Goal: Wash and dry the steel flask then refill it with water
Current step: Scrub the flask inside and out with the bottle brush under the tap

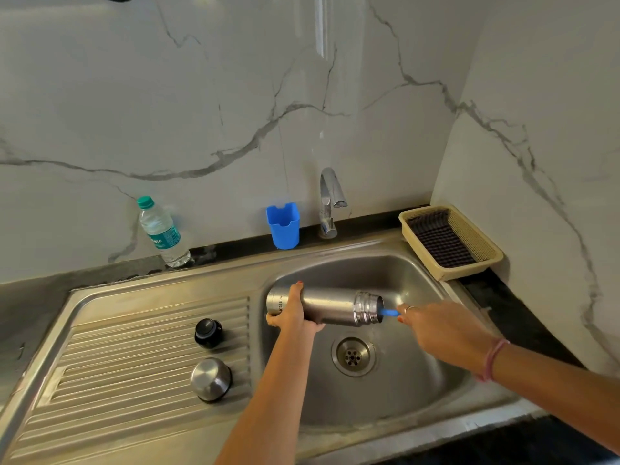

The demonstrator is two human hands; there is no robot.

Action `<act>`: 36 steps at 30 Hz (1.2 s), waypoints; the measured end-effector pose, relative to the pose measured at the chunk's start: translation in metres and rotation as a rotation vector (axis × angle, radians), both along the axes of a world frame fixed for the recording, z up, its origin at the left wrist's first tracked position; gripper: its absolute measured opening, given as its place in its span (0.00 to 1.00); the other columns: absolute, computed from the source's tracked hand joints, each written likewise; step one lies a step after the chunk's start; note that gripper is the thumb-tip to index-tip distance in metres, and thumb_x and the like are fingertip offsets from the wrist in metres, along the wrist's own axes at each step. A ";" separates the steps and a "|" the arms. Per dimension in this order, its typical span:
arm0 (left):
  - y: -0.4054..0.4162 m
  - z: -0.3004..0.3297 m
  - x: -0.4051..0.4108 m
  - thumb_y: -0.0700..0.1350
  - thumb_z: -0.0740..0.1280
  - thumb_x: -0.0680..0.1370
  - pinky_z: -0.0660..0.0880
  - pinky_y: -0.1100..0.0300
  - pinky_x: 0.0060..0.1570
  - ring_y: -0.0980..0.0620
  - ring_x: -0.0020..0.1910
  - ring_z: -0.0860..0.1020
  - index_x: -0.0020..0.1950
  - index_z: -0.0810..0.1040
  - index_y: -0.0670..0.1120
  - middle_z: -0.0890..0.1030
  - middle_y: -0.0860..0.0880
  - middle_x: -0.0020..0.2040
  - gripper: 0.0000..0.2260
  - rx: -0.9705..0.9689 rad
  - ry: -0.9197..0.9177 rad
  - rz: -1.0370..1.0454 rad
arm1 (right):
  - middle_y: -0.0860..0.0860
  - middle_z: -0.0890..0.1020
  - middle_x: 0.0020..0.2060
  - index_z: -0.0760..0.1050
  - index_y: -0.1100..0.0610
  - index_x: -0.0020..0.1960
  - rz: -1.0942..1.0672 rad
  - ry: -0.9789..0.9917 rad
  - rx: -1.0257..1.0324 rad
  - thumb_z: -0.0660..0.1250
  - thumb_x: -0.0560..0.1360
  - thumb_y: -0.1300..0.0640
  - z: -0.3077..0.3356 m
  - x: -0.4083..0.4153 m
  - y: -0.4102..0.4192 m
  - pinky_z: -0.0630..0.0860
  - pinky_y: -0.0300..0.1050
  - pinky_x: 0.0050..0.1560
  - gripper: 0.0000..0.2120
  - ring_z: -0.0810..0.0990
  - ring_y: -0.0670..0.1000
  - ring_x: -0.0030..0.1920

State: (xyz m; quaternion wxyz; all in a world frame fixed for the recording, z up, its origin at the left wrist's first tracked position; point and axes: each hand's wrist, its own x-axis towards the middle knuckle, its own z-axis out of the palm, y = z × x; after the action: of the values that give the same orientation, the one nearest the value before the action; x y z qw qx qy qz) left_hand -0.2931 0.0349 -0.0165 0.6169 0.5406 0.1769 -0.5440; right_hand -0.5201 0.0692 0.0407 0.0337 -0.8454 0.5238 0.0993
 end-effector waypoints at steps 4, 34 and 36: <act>-0.004 0.004 0.003 0.40 0.78 0.69 0.70 0.29 0.59 0.37 0.63 0.72 0.79 0.53 0.58 0.69 0.41 0.70 0.47 -0.014 -0.011 -0.046 | 0.45 0.68 0.27 0.78 0.58 0.53 -0.438 -0.522 0.697 0.56 0.83 0.51 0.010 0.000 -0.011 0.59 0.34 0.21 0.15 0.63 0.42 0.22; -0.013 -0.026 0.006 0.40 0.78 0.69 0.69 0.25 0.59 0.33 0.66 0.70 0.78 0.53 0.55 0.69 0.39 0.70 0.46 0.049 0.078 -0.031 | 0.46 0.72 0.31 0.80 0.53 0.51 -0.114 -0.108 0.369 0.56 0.82 0.48 0.032 -0.002 -0.041 0.63 0.37 0.31 0.15 0.68 0.45 0.30; -0.012 -0.029 0.005 0.40 0.78 0.69 0.69 0.25 0.58 0.33 0.65 0.71 0.77 0.55 0.55 0.69 0.39 0.69 0.45 0.054 0.086 -0.039 | 0.47 0.75 0.37 0.74 0.53 0.60 0.074 0.073 0.026 0.52 0.83 0.50 0.020 0.004 -0.028 0.62 0.37 0.29 0.15 0.69 0.46 0.31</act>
State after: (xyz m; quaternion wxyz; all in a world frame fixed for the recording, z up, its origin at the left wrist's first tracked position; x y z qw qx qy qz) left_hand -0.2878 0.0229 -0.0450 0.5832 0.5363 0.2071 -0.5739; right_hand -0.5162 0.0410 0.0605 0.0221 -0.8595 0.4917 0.1381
